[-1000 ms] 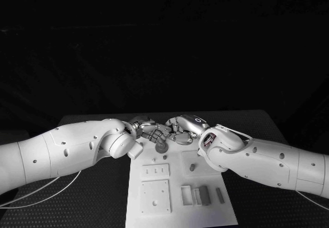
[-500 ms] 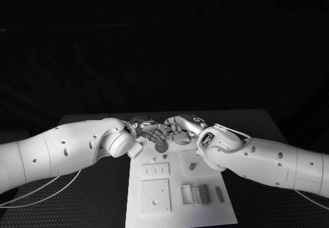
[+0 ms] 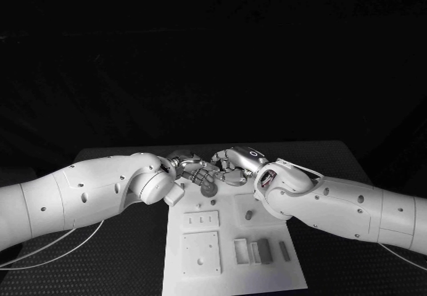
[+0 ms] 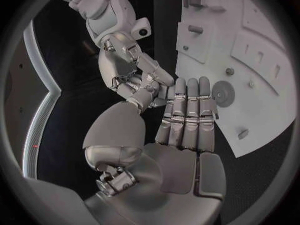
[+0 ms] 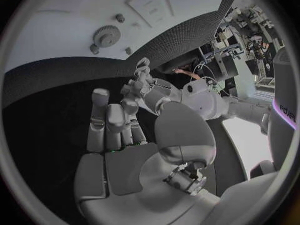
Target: Assemble the parts on the task board
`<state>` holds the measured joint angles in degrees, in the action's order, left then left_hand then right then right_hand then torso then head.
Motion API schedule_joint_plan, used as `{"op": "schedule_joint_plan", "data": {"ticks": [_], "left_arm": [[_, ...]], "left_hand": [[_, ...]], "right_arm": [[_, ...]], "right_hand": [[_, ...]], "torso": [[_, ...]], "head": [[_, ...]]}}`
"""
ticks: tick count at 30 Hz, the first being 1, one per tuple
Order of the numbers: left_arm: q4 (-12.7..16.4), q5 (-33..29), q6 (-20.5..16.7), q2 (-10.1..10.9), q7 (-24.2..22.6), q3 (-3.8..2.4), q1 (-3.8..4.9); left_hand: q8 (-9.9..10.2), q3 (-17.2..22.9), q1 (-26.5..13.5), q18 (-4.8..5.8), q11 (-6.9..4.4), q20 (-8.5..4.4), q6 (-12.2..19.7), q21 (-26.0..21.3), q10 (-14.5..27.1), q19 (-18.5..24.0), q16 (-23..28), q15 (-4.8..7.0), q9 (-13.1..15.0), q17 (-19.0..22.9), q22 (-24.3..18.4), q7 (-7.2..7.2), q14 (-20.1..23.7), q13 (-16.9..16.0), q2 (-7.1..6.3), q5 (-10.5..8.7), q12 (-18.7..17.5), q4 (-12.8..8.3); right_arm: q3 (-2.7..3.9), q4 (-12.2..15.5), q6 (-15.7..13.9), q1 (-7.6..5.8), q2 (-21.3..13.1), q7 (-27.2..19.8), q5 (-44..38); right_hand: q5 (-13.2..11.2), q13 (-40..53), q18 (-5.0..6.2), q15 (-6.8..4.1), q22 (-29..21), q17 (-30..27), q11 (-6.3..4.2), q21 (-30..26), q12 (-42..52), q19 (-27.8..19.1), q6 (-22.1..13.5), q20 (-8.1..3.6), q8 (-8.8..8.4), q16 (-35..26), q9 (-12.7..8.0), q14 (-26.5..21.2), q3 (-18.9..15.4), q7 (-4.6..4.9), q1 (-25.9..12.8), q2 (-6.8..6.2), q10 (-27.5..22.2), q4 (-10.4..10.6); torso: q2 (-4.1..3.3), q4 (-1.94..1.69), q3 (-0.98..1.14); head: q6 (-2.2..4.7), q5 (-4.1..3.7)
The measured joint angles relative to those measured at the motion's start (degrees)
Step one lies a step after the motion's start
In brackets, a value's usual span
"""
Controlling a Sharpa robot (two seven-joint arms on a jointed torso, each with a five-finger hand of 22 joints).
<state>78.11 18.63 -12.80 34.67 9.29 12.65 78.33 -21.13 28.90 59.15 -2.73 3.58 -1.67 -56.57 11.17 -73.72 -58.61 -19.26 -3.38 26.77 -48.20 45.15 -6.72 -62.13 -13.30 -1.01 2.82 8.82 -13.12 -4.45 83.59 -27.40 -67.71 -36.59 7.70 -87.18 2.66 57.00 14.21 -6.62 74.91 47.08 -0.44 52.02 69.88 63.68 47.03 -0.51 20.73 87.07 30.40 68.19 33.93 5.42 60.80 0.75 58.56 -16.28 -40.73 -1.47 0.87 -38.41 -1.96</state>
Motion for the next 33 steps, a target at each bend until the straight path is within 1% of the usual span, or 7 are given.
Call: {"op": "schedule_joint_plan", "data": {"ticks": [7, 13, 20, 22, 25, 30, 33], "left_arm": [[-0.04, 0.27, -0.15, 0.08, 0.08, 0.00, -0.01], [-0.09, 0.21, -0.13, 0.06, 0.13, 0.01, -0.02], [-0.18, -0.21, -0.04, 0.03, 0.40, 0.02, -0.02], [-0.18, -0.37, -0.02, 0.03, 0.51, 0.02, -0.02], [-0.18, -0.53, 0.00, 0.02, 0.68, 0.02, -0.02], [-0.19, -0.77, 0.03, 0.02, 0.93, 0.00, -0.01], [-0.23, -0.83, 0.04, 0.02, 1.06, 0.00, -0.01]], "left_hand": [[0.04, 1.36, 0.72, 0.00, -0.21, -0.17, -0.91, 0.42, -0.62, -0.17, -0.42, 0.41, 0.04, -1.12, 0.36, 0.64, -0.42, -0.66, 0.71, -0.04, 0.28, -0.26], [0.11, 1.29, 0.28, 0.01, -0.22, -0.17, -1.10, 0.42, -0.63, -0.17, -0.44, 0.41, 0.05, -1.56, 0.51, 0.45, -0.42, -0.87, 1.26, -0.23, 0.28, -0.14], [0.39, -0.74, -4.08, 0.09, 0.11, -0.50, -0.54, -0.07, -0.29, 0.16, 0.18, 0.10, -0.17, -1.84, 0.52, -0.12, -0.10, -0.96, -1.46, -0.17, -0.06, 1.92], [0.73, -1.47, -5.67, 0.11, 0.42, -0.50, -0.32, -0.25, 0.02, 0.77, 0.46, -0.11, -0.33, -1.98, 0.53, -0.34, 0.11, -1.04, -1.85, -0.17, -0.40, 2.58], [0.78, -2.00, -6.32, 0.13, 0.42, -0.49, -0.23, -0.48, 0.02, 0.79, 0.77, -0.11, -0.35, -2.09, 0.55, -0.44, 0.12, -1.13, -2.10, -0.17, -0.50, 2.67], [0.78, -2.00, -6.84, 0.14, 0.42, -0.49, -0.23, -0.49, 0.02, 0.79, 0.86, -0.11, -0.41, -2.31, 0.66, -0.44, 0.12, -1.33, -1.63, -0.17, -0.50, 2.67], [0.78, -1.43, -5.76, 0.16, 0.42, -0.49, -0.23, -0.50, 0.02, 0.79, 1.09, -0.11, -0.41, -2.60, 0.80, -0.44, 0.12, -1.57, 0.02, -0.17, -0.50, 2.10]], "right_arm": [[0.00, 0.01, 0.21, -0.01, 0.08, 0.03, -0.05], [0.01, 0.07, 0.33, -0.01, 0.09, 0.15, -0.07], [0.02, 0.09, 0.45, -0.01, 0.19, 0.20, -0.07], [0.02, 0.09, 0.50, -0.01, 0.22, 0.21, -0.08], [0.01, 0.09, 0.55, -0.01, 0.27, 0.21, -0.08], [0.00, 0.07, 0.63, 0.00, 0.29, 0.21, -0.09], [0.00, 0.08, 0.66, 0.00, 0.32, 0.21, -0.09]], "right_hand": [[0.00, 0.00, 0.14, 0.02, 0.00, 0.00, 0.00, 0.00, 0.00, 0.00, 0.00, 0.00, -0.11, 0.00, -0.09, 0.00, 0.00, 0.00, 0.00, 0.00, 0.00, 0.00], [0.00, 0.01, 0.17, 0.04, 0.00, 0.00, 0.00, 0.00, 0.00, -0.01, 0.00, 0.01, -0.13, 0.00, -0.03, -0.01, 0.00, 0.00, 0.00, 0.00, 0.00, 0.00], [0.00, 0.01, 0.19, 0.06, 0.00, 0.00, -0.01, 0.00, 0.00, -0.01, 0.00, 0.01, -0.12, 0.00, 0.13, -0.01, 0.00, -0.01, 0.00, 0.00, 0.01, 0.00], [0.00, 0.01, 0.19, 0.02, 0.00, 0.00, -0.01, 0.00, 0.00, -0.01, 0.01, 0.01, -0.12, 0.00, 0.13, 0.05, 0.00, -0.01, 0.00, 0.00, 0.01, 0.00], [0.00, 0.01, 0.19, -0.19, 0.00, 0.00, -0.11, 0.00, 0.00, 0.00, 0.20, 0.02, -0.12, 0.00, 0.13, 0.16, 0.00, -0.20, 0.00, 0.00, 0.11, 0.00], [0.00, -0.01, 0.19, -0.31, 0.00, 0.00, -0.12, 0.00, 0.00, 0.00, 0.20, 0.02, -0.12, 0.00, 0.12, 0.08, 0.00, -0.20, 0.00, 0.00, 0.12, 0.00], [0.00, -0.04, 0.18, -0.31, 0.00, 0.00, -0.20, 0.00, 0.00, 0.00, 0.21, 0.02, -0.12, 0.00, 0.10, 0.08, 0.00, -0.21, 0.00, 0.00, 0.20, 0.00]], "torso": [[0.00, -0.02, 0.00], [0.00, 0.03, 0.03], [0.00, 0.05, 0.06], [0.00, 0.05, 0.06], [0.00, 0.04, 0.05], [0.00, 0.03, 0.04], [-0.01, 0.02, 0.04]], "head": [[-0.08, 0.12], [-0.09, 0.20], [-0.20, 0.21], [-0.22, 0.17], [-0.25, 0.15], [-0.30, 0.14], [-0.35, 0.14]]}}
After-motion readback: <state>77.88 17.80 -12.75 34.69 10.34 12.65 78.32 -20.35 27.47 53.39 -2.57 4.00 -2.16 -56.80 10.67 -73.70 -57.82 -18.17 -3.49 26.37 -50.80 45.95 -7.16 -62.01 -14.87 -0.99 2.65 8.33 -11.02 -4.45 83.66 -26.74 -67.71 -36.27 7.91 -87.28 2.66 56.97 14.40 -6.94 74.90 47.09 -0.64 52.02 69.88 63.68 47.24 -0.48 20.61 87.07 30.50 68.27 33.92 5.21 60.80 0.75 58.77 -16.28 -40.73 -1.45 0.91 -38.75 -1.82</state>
